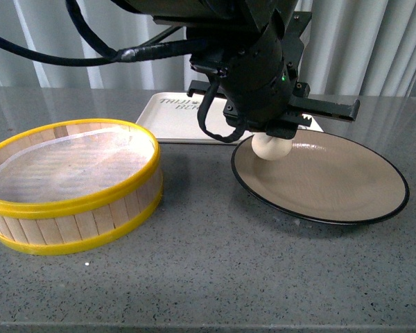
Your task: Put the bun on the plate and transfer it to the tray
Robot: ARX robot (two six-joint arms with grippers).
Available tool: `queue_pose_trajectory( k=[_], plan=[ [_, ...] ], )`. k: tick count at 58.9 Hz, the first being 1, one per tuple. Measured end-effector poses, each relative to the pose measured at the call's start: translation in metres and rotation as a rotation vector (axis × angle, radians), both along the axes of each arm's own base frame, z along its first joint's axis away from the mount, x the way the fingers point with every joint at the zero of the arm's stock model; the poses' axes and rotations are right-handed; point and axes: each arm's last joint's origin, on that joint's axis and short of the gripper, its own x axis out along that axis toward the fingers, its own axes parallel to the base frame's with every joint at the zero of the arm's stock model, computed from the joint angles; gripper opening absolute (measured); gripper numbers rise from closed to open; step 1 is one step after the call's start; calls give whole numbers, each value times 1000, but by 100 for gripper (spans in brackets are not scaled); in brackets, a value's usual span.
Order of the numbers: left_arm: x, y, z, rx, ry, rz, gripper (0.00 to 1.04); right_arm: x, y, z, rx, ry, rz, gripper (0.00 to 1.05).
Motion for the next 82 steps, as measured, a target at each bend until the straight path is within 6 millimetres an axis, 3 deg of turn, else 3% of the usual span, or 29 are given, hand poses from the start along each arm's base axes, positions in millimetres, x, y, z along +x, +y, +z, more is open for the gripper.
queue_pose_trajectory(
  k=[13,26,53,62,69,73,82],
  plan=[
    [5,-23,-11,19,57,-49,4,0,0,0,0,0,0,96],
    [0,-34,-12,7,80,-69,5,0,0,0,0,0,0,96],
    [7,-25,-10,-46,111,-32,76,0,0,0,0,0,0,96],
    [12,-10,6,-108,88,19,100,0,0,0,0,0,0,96],
    [16,15,28,-174,48,88,98,0,0,0,0,0,0,96],
    [18,41,43,-208,20,157,98,0,0,0,0,0,0,96],
    [23,73,59,-233,-13,245,98,0,0,0,0,0,0,96]
  ],
)
